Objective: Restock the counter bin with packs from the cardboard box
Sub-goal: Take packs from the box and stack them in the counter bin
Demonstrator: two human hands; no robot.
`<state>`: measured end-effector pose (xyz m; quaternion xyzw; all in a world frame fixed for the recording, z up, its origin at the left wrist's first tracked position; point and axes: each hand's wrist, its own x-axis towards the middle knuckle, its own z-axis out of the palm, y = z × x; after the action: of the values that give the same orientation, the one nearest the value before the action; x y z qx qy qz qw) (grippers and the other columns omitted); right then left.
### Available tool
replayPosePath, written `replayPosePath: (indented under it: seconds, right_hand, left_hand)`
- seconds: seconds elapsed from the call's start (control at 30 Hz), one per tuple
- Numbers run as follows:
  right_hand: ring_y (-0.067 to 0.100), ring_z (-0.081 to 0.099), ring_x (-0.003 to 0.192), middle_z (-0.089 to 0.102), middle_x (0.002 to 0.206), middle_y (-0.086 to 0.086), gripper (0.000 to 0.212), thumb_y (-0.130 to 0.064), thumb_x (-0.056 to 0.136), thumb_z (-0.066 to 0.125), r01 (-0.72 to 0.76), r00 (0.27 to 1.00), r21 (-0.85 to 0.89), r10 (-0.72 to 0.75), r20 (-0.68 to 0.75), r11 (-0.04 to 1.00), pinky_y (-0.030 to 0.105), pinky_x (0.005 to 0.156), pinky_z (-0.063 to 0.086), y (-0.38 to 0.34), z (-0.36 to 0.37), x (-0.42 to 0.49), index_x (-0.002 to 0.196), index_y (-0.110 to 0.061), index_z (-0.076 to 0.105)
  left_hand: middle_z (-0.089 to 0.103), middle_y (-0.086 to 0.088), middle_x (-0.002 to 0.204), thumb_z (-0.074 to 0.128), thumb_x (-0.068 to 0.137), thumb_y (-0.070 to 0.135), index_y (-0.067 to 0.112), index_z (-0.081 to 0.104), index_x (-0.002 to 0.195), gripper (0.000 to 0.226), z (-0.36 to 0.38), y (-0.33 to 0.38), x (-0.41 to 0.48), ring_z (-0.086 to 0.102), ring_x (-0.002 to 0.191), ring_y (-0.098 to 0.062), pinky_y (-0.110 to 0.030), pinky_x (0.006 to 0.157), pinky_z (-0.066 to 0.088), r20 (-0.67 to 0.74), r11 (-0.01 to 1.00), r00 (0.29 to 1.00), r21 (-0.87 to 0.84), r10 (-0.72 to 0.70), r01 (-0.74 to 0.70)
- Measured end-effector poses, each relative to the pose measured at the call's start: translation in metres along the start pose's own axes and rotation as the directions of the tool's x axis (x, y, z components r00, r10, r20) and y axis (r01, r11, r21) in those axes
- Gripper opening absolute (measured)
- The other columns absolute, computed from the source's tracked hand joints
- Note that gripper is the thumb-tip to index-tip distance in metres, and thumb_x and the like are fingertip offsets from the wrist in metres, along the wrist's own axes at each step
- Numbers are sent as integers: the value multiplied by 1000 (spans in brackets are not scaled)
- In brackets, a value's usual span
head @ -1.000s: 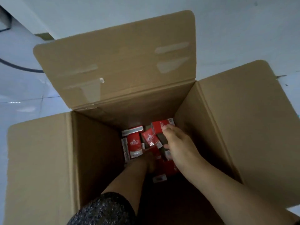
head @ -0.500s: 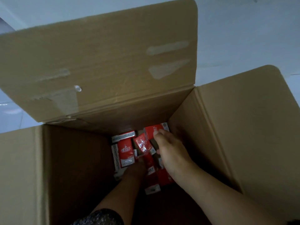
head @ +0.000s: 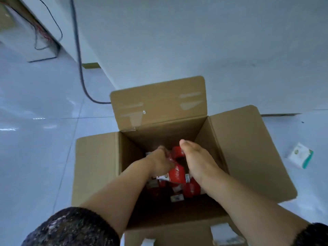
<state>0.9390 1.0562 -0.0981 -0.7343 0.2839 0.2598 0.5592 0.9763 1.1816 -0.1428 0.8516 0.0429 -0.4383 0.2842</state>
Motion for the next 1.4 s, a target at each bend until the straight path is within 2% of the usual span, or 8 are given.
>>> replayPosePath:
  seconds: [0.13, 0.3, 0.43, 0.6, 0.83, 1.03, 1.2, 1.4]
  right_hand:
    - [19, 48, 123, 50, 137, -1, 50, -56, 96, 32, 67, 998, -88, -66, 16, 994, 37, 104, 35, -53, -25, -68, 139, -34, 44]
    - [11, 54, 106, 59, 116, -7, 37, -58, 95, 30, 269, 963, -109, -266, 40, 957, 34, 100, 38, -138, -60, -170, 105, -34, 56]
    - [18, 51, 121, 51, 136, -6, 44, -57, 94, 36, 387, 919, -142, -394, -27, 911, 31, 105, 35, -216, -91, -254, 129, -34, 50]
    - [20, 53, 119, 53, 134, -2, 42, -50, 92, 48, 581, 789, -143, -598, -141, 801, 40, 104, 42, -314, -136, -353, 132, -35, 51]
    - [15, 49, 123, 53, 136, -4, 43, -39, 93, 52, 740, 536, -315, -804, -256, 594, 35, 106, 37, -436, -207, -448, 133, -24, 51]
    - [17, 51, 121, 55, 133, 0, 45, -37, 89, 60, 792, 343, -396, -876, -340, 464, 42, 103, 41, -503, -256, -494, 131, -22, 51]
    - [7, 51, 99, 51, 112, -13, 53, -48, 75, 74, 690, 319, -626, -929, -189, 365, 13, 76, 41, -523, -288, -510, 115, -38, 41]
    - [10, 57, 77, 57, 89, -10, 40, -49, 76, 72, 558, 257, -790, -958, -127, 255, 14, 59, 38, -544, -326, -484, 94, -24, 46]
  left_hand:
    - [57, -1, 88, 58, 88, 16, 15, 53, 100, 13, -47, 36, -82, 50, 71, -14, -19, 56, 40, -60, 984, 995, -153, 77, -86]
    - [56, -6, 76, 55, 90, 9, 15, 53, 83, 9, -113, 97, -205, 51, 63, -16, -20, 56, 41, -205, 913, 959, -319, 193, -252]
    - [55, -4, 68, 51, 92, 10, 17, 57, 85, 11, -165, 156, -313, 47, 53, -14, -20, 47, 36, -347, 863, 903, -342, 252, -372]
    - [61, -6, 83, 51, 94, 10, 16, 59, 91, 10, -220, 235, -426, 56, 73, -17, -25, 54, 54, -436, 779, 840, -381, 324, -498]
    - [60, -10, 102, 62, 89, 17, 15, 51, 107, 21, -304, 331, -526, 64, 85, -23, -35, 61, 57, -602, 707, 667, -227, 438, -669]
    - [60, -6, 97, 70, 84, 20, 22, 49, 94, 23, -360, 411, -578, 62, 81, -17, -34, 67, 56, -730, 560, 459, -126, 507, -819]
    - [63, -7, 98, 72, 77, 33, 17, 55, 103, 35, -379, 460, -586, 66, 87, -22, -44, 79, 58, -751, 533, 416, -101, 513, -840]
    - [65, -10, 101, 66, 87, 27, 16, 59, 96, 16, -369, 506, -565, 65, 87, -21, -30, 69, 55, -678, 527, 447, -103, 584, -844]
